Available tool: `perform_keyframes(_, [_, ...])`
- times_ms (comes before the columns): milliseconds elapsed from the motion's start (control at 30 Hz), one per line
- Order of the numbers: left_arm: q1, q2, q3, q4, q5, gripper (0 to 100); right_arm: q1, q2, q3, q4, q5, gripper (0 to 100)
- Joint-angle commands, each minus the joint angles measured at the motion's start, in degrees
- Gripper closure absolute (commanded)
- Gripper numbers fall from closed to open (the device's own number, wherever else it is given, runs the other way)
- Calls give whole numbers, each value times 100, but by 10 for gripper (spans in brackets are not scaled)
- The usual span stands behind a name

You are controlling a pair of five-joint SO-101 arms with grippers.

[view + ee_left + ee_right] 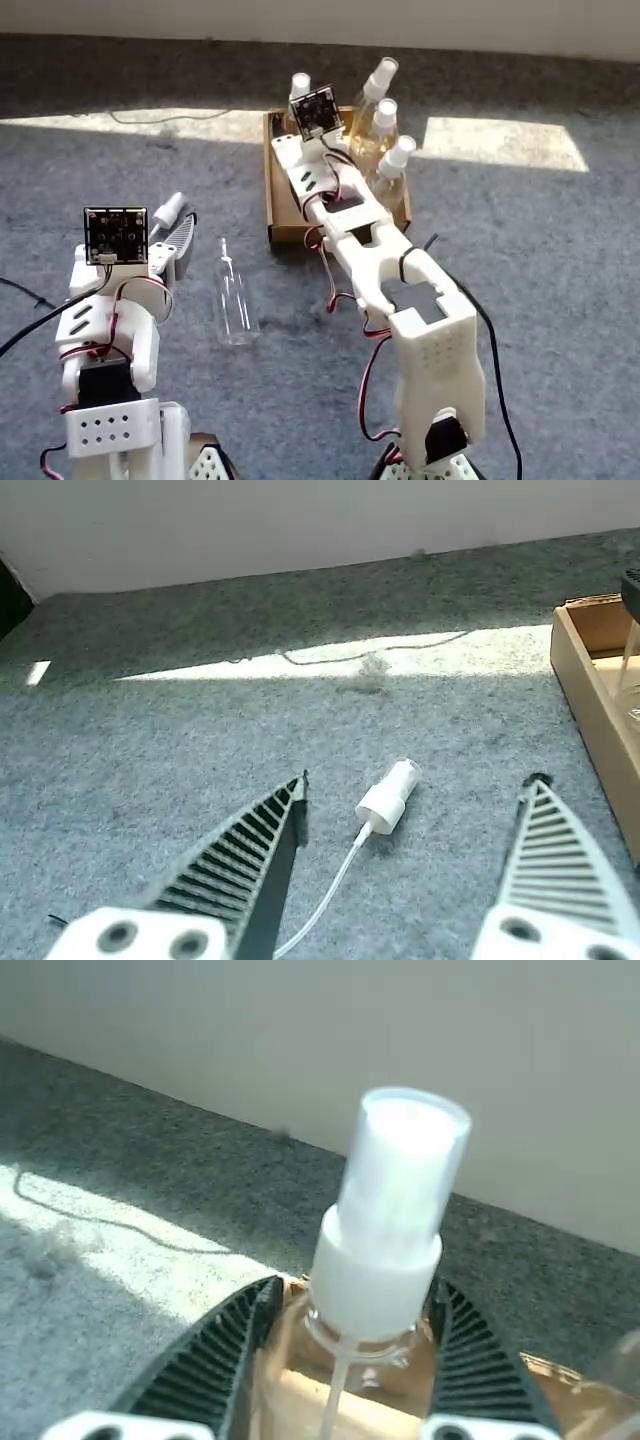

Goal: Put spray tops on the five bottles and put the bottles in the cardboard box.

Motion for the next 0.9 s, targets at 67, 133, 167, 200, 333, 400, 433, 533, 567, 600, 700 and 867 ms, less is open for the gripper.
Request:
perform_keyframes(67, [92,-75,-31,-88,70,702,-57,-110,-66,-66,-18,821])
perform_keyframes(133, [92,-75,-31,-88,70,702,-57,-110,-66,-66,-18,821])
perform_keyframes(167, [92,-75,-31,-88,70,702,-57,-110,-66,-66,-18,821])
perform_keyframes(200, [92,-75,-31,-88,70,702,-57,-110,-66,-66,-18,820])
perform_keyframes(333, [92,-75,-40,-88,70,702,-66,-110,-66,-66,-18,820])
perform_keyframes(400, [92,-75,-40,-88,70,702,-75,-110,-57,-66,-18,820])
perform_keyframes(433, [92,-75,-48,-88,70,702,-101,-101,-57,-66,-9,820])
perform_keyframes(533, [92,-75,-48,-88,70,702,-127,-101,-48,-66,-9,820])
perform_keyframes(567, [92,-75,-48,-88,70,702,-145,-101,-48,-66,-9,820])
perform_keyframes(600, [92,-75,-48,-88,70,702,-145,-101,-48,-57,-9,820])
perform_keyframes(700, [92,-75,-48,-88,70,702,-154,-101,-48,198,-9,820])
perform_keyframes(867, [92,-75,-57,-88,70,702,-154,-101,-48,312,-9,820])
